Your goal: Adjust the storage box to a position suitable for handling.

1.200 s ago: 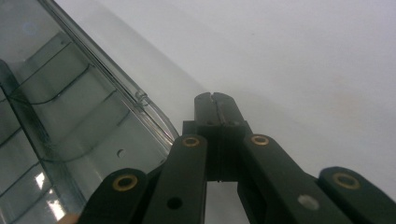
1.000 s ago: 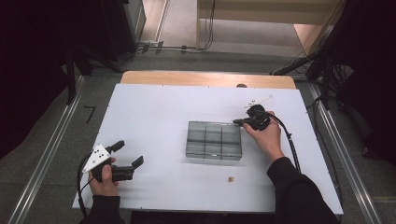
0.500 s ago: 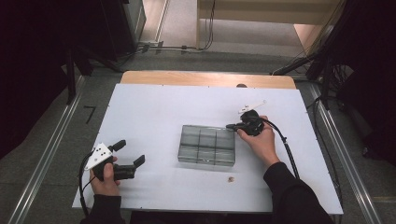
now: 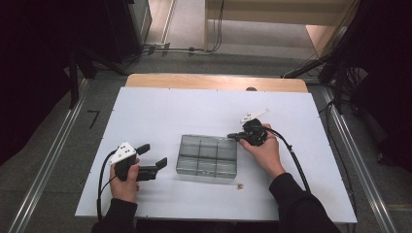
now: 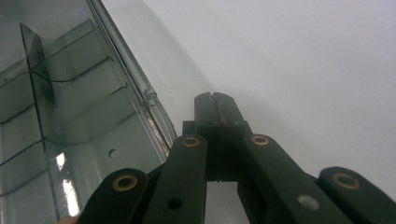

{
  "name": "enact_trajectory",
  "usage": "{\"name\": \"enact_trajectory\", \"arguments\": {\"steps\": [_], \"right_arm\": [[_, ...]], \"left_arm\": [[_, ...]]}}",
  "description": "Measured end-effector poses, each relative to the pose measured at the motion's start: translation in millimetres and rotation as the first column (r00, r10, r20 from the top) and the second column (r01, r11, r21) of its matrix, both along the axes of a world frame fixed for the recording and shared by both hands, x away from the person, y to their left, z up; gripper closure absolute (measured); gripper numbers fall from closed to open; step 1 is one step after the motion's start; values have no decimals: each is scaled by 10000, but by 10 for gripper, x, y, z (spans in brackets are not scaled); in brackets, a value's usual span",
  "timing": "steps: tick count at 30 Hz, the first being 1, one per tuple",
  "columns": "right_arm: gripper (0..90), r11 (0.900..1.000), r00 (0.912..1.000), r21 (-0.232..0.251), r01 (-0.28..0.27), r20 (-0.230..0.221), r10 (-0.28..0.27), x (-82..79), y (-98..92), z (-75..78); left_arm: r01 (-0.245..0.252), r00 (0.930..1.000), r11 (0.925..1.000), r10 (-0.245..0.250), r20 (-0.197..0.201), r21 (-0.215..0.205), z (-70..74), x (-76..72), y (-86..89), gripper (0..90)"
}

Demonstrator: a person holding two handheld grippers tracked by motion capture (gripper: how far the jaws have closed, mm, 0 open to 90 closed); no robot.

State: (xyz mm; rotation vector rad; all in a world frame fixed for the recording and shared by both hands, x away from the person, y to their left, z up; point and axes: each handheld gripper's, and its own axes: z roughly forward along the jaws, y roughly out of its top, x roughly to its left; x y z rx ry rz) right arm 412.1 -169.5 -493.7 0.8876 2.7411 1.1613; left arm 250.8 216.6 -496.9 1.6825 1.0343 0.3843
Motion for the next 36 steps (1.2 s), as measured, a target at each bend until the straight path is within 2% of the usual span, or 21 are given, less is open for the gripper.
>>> {"name": "enact_trajectory", "arguments": {"steps": [1,2,3,5,8,9,11,13,15,17,19,20,21,22,24,26,27,31,32,33,36], "right_arm": [[872,9993,9991,-253,286,315,-278,-20,0,28],[872,9993,9991,-253,286,315,-278,-20,0,28],[820,9958,9941,-232,880,652,-864,-37,-30,70],[795,9940,9918,-136,1081,699,-1069,-46,-57,93],[688,9880,9821,-67,1546,1100,-1529,-84,-134,141],[599,9776,9685,-93,2104,1386,-2071,-130,-187,164],[518,9661,9531,14,2583,1631,-2550,-176,-253,181],[453,9563,9416,232,2915,1692,-2911,-235,-322,198],[366,9495,9325,357,3119,1799,-3131,-309,-378,211],[298,9407,9219,464,3360,1885,-3386,-402,-427,220],[270,9405,9219,605,3342,1866,-3396,-450,-458,226],[209,9381,9211,870,3353,1790,-3458,-559,-520,239],[209,9381,9211,870,3353,1790,-3458,-559,-520,239],[164,9365,9209,1044,3347,1746,-3486,-647,-566,245],[123,9370,9229,1196,3282,1712,-3450,-745,-609,244],[100,9393,9292,1387,3137,1589,-3338,-844,-651,244],[100,9393,9292,1387,3137,1589,-3338,-844,-651,244],[85,9421,9375,1719,2878,1503,-3139,-1022,-733,255],[86,9484,9441,1733,2654,1527,-2921,-1086,-765,279],[86,9484,9441,1733,2654,1527,-2921,-1086,-765,279],[126,9520,9502,1889,2408,1541,-2710,-1210,-814,305]], "left_arm": [[92,9998,9999,-91,-181,55,-2,26,-15,120],[105,9993,9999,-102,-360,80,1,47,-31,120],[78,9988,9999,-74,-488,72,7,64,-45,165],[10,9973,10000,-12,-740,-30,19,99,-78,190],[-143,9945,9999,139,-1035,-27,19,142,-131,338],[-193,9933,9998,185,-1142,-65,11,154,-150,476],[-194,9909,9998,180,-1338,-97,-14,176,-184,585],[-74,9879,9999,51,-1548,-141,-40,192,-216,689],[-95,9819,9999,102,-1889,48,-74,215,-269,771],[-80,9779,10000,67,-2089,-55,-102,227,-289,847],[-41,9768,10000,37,-2139,-15,-115,231,-303,875],[-2,9760,10000,9,-2176,33,-119,230,-323,900],[60,9755,10000,-64,-2201,-27,-119,229,-334,900],[136,9749,9999,-150,-2222,-77,-120,228,-350,900],[308,9708,9995,-280,-2384,82,-125,222,-395,900],[313,9711,9994,-274,-2369,129,-125,219,-397,900],[319,9709,9994,-280,-2380,126,-124,219,-397,900],[390,9714,9992,-360,-2346,83,-124,215,-395,900],[412,9717,9991,-376,-2330,108,-124,213,-397,900],[401,9721,9991,-364,-2318,112,-124,212,-400,900],[529,9736,9984,-467,-2235,219,-123,193,-443,900]]}}
